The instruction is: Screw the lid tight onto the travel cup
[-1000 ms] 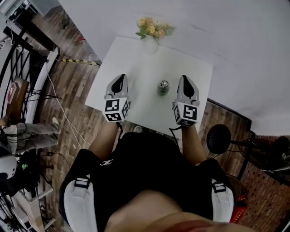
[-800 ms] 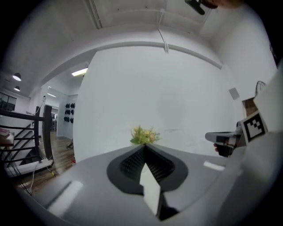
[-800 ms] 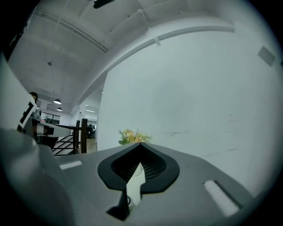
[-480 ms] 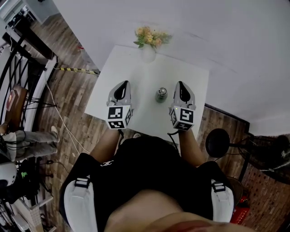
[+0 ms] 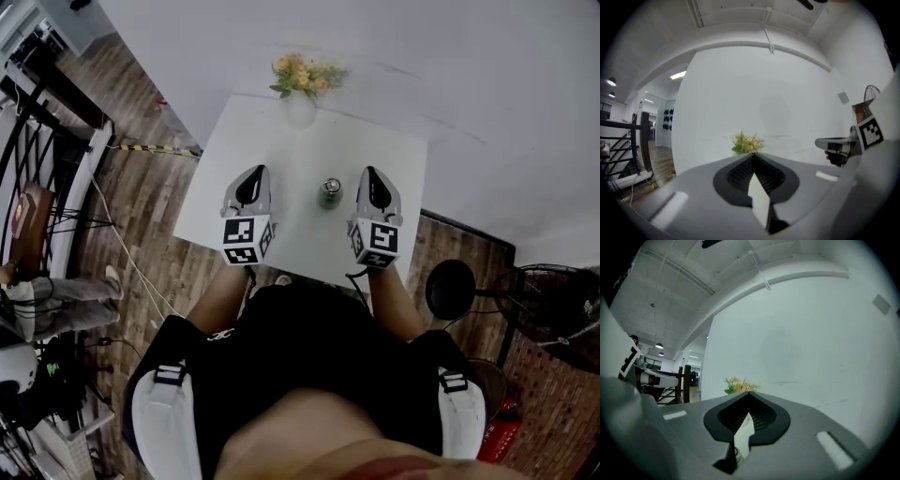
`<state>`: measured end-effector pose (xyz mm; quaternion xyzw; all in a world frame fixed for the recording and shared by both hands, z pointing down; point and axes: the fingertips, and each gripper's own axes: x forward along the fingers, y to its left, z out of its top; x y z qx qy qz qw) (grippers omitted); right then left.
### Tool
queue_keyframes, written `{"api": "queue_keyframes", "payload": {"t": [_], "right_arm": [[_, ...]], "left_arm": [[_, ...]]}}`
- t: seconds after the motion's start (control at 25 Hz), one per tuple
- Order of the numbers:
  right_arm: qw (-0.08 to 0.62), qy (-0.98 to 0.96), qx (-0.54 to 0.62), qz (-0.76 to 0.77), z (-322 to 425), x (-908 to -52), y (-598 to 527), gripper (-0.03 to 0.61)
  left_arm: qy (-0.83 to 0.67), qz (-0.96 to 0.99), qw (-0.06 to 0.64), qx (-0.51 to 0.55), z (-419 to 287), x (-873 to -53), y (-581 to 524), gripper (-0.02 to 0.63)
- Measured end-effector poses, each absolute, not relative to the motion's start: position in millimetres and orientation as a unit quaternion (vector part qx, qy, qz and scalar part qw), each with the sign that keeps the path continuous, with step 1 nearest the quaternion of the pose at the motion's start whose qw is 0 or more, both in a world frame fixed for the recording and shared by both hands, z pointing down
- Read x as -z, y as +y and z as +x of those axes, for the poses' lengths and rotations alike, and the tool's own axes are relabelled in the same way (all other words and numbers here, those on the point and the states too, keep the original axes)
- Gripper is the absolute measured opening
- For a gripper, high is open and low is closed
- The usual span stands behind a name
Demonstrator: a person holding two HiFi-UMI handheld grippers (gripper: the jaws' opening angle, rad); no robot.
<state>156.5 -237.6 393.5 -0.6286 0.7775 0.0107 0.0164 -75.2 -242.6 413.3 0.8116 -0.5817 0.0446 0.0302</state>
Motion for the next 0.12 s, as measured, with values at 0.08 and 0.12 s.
{"api": "queue_keyframes", "payload": {"t": [0.08,0.12], "right_arm": [[0.016,0.778,-0.009,-0.628,156.3,-393.8,-236.0,0.003],[0.016,0.778,-0.008,-0.628,156.2,-394.0,-235.0,0.003]], "left_arm": [[-0.582,0.812,0.030,-0.042,-75.3,-411.3,-241.3,0.054],[-0.582,0.812,0.030,-0.041,-75.4,-410.4,-240.4,0.054]]}}
